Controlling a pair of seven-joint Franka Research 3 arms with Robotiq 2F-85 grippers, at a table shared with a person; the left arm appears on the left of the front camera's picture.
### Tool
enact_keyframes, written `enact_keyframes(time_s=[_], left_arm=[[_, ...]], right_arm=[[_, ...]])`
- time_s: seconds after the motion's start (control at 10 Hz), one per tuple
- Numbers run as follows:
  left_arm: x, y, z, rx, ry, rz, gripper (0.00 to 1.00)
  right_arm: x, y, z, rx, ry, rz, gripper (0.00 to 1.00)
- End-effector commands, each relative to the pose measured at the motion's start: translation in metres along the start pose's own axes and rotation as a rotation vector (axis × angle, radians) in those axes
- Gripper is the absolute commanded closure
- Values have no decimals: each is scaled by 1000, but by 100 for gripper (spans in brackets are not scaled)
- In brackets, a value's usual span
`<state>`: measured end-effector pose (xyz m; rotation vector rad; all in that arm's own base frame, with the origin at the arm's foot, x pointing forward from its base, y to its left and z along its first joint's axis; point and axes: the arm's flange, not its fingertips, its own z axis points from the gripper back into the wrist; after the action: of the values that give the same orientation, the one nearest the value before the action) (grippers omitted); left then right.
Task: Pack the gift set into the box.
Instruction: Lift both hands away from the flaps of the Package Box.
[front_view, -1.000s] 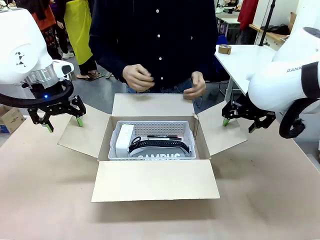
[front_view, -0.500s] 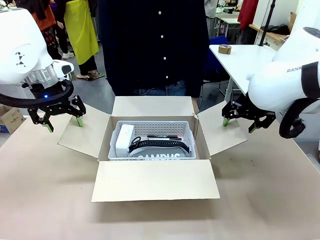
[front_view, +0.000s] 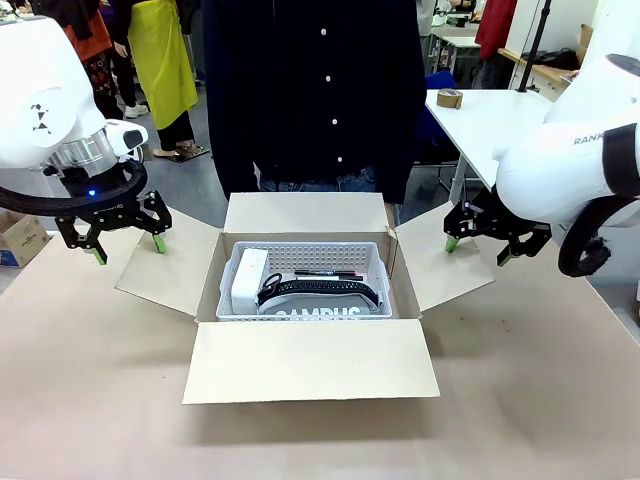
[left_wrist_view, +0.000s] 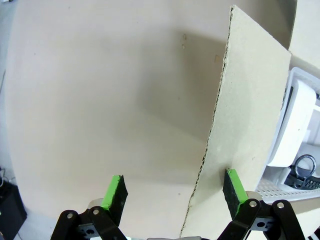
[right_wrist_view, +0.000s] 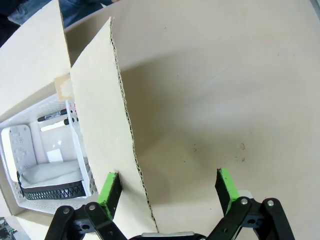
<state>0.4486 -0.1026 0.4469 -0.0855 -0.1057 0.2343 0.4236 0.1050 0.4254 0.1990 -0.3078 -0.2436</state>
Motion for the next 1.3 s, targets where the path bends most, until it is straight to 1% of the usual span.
enact_keyframes(time_s=[0.0,0.1,0.2,0.3,0.4,0.5,0.6,0.7,0.8,0.9,1.2], left_arm=[[0,0,0,0,0,0,0],[-7,26,35,-193,20,-76,0],[-15,63,63,-358,43,-77,0],[-25,111,83,-587,99,-104,0],[-32,155,83,-819,137,-36,0],[-37,203,61,-1109,162,103,0],[-43,235,37,-1357,115,242,0],[-50,259,16,-1554,10,360,0],[-43,260,9,-1545,4,545,0],[-64,251,48,-1053,34,125,0],[-64,251,48,-1053,34,125,0]], right_arm=[[0,0,0,0,0,0,0],[2,-19,39,219,52,-5,0],[3,-63,87,416,124,-77,0],[1,-103,116,599,198,-121,0],[-5,-151,132,786,229,-219,0],[-17,-208,132,1011,231,-354,0],[-33,-246,123,1133,193,-441,0],[-44,-272,108,1173,142,-548,0],[-40,-263,94,1006,94,-636,0],[-51,-257,145,1032,152,-374,0],[-51,-257,145,1032,152,-374,0]])
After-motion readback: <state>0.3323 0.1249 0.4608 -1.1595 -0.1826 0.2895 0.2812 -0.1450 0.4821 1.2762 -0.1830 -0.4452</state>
